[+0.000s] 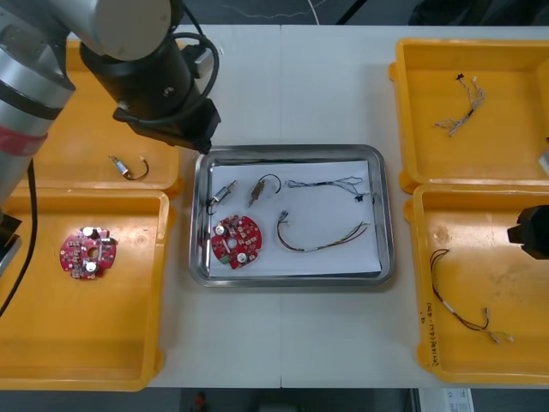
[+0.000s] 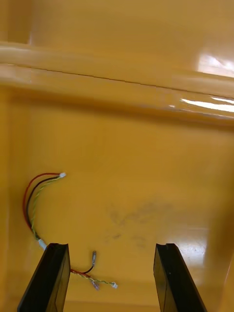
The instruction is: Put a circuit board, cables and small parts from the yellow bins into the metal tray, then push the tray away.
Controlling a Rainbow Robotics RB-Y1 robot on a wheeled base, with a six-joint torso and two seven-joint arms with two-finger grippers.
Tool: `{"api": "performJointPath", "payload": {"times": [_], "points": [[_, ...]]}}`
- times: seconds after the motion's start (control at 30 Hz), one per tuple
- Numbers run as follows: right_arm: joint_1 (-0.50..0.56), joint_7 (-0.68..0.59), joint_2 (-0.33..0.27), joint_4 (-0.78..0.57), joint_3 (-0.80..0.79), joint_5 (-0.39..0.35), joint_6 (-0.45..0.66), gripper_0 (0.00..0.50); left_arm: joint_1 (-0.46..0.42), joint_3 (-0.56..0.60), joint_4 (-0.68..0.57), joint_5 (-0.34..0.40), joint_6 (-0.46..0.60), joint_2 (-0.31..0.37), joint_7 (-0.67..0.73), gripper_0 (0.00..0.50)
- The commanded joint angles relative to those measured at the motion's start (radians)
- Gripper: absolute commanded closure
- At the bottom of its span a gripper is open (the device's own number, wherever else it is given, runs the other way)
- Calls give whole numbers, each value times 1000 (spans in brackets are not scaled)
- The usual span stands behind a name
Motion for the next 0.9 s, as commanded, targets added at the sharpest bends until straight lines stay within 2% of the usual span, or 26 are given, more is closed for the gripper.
{"api": "performJointPath", "payload": {"times": [0.03, 0.17, 0.27, 0.43, 0.63, 0.8, 0.9], "points": [[-35, -43, -112, -46, 83, -106, 3, 0, -39, 57, -44, 63, 16, 100, -15, 0], [-96, -44, -178, -46, 158, -201, 3, 0, -32, 94, -50, 115, 16, 157, -29, 0], [-128, -44, -206, -46, 207, -244, 3, 0, -9, 128, -69, 124, 16, 183, -38, 0], [-224, -38, -258, -47, 350, -302, 3, 0, 84, 209, -130, 134, 16, 234, -53, 0], [-371, -27, -275, -69, 575, -288, 3, 0, 171, 299, -173, 107, 16, 254, -78, 0], [-478, -21, -230, -67, 766, -232, -51, 0, 246, 391, -210, 97, 16, 257, -99, 0], [-509, -17, -195, -69, 827, -201, -82, 0, 284, 428, -219, 83, 16, 257, -125, 0]]}}
